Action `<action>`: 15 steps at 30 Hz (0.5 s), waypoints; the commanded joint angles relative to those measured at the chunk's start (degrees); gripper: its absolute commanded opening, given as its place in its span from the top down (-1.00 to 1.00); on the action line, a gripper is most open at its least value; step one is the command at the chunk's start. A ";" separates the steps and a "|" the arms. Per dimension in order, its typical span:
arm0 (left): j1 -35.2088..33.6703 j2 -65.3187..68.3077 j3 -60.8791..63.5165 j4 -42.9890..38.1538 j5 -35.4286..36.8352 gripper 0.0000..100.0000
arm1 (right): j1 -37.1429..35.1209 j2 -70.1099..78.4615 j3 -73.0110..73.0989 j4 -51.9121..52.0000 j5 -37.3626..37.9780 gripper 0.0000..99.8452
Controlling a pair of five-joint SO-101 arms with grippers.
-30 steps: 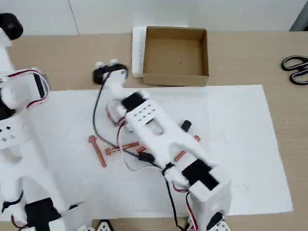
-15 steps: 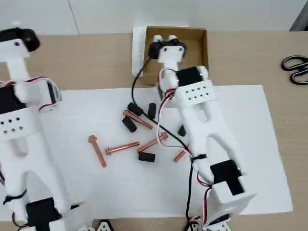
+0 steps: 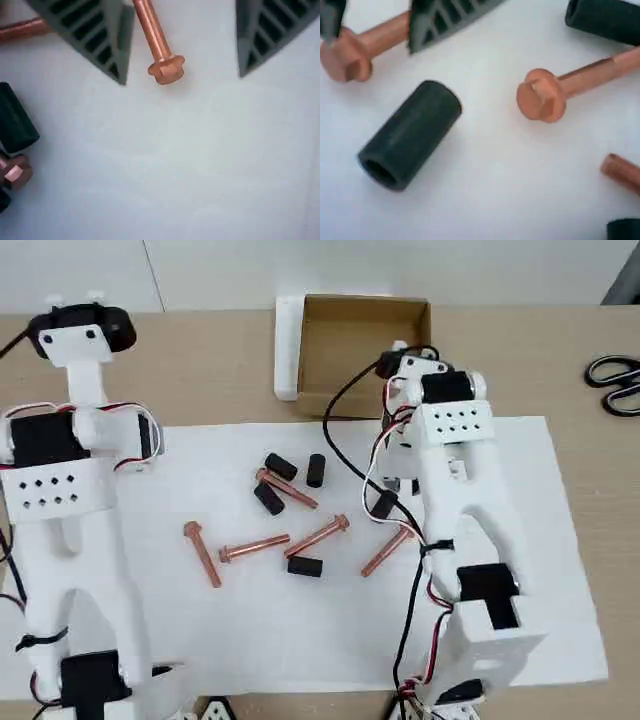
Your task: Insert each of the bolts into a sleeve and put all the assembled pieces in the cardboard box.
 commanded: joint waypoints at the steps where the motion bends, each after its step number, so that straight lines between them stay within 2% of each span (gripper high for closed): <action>1: 0.53 -2.02 0.13 -1.14 -0.35 0.72 | 0.22 1.45 -0.97 1.89 -1.93 0.82; 7: 0.53 -2.02 0.13 -1.14 -1.14 0.72 | -0.84 5.49 -1.05 1.80 -10.46 0.81; 15: 0.53 -1.93 0.13 -1.14 -1.23 0.72 | -3.21 7.78 -1.32 0.92 -14.51 0.80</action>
